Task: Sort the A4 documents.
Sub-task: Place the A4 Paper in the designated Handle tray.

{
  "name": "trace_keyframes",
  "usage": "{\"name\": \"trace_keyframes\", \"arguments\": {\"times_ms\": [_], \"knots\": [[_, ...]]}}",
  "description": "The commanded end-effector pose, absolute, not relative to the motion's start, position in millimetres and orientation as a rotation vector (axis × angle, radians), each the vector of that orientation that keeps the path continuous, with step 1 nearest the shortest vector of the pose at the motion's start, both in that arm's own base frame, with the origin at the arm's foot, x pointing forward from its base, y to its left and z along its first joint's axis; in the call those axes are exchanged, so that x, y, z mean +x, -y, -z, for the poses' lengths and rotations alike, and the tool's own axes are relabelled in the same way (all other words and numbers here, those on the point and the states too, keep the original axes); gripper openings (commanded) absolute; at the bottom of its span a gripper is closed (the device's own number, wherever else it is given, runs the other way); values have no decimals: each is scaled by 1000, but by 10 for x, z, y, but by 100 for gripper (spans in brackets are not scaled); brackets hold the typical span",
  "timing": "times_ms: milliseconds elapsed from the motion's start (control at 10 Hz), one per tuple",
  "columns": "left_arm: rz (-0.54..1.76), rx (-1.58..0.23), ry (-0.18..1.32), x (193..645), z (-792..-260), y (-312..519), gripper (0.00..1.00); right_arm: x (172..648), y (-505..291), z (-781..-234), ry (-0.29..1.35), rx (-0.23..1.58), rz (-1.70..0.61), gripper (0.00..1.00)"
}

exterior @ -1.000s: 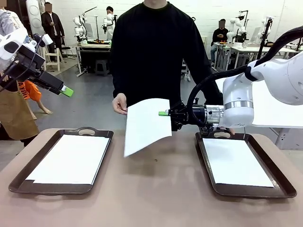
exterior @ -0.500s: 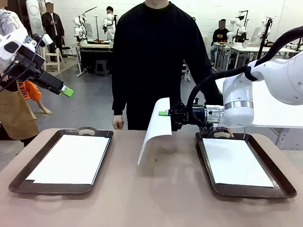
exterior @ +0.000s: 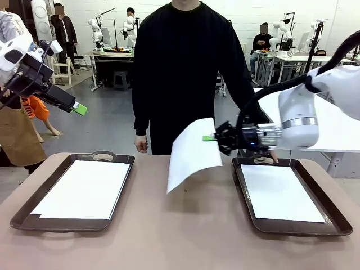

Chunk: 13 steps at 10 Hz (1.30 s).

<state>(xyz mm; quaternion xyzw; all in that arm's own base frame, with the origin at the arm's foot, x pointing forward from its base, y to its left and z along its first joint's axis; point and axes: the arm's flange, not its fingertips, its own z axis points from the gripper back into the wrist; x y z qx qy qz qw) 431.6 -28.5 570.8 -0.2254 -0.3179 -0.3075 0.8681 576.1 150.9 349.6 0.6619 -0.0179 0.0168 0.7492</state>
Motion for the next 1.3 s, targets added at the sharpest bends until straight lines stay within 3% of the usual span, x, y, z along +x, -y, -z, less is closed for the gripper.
{"name": "trace_keyframes", "arguments": {"times_ms": [0, 500, 900, 1100, 1200], "knots": [[655, -475, 671, 4321, -5704, 266, 100, 5515, -958, -3596, 32, 1379, -19, 1], [655, -475, 671, 4321, -5704, 266, 100, 5315, -160, -3640, 27, 1354, -82, 1], [655, -475, 671, 4321, -5704, 266, 100, 5356, 120, -3370, 16, 1289, -34, 1], [655, -475, 671, 4321, -5704, 266, 100, 5290, 348, -3287, 40, 1193, -21, 1], [655, -475, 671, 4321, -5704, 266, 100, 5291, 457, -3224, 78, 1052, 21, 1]]}}
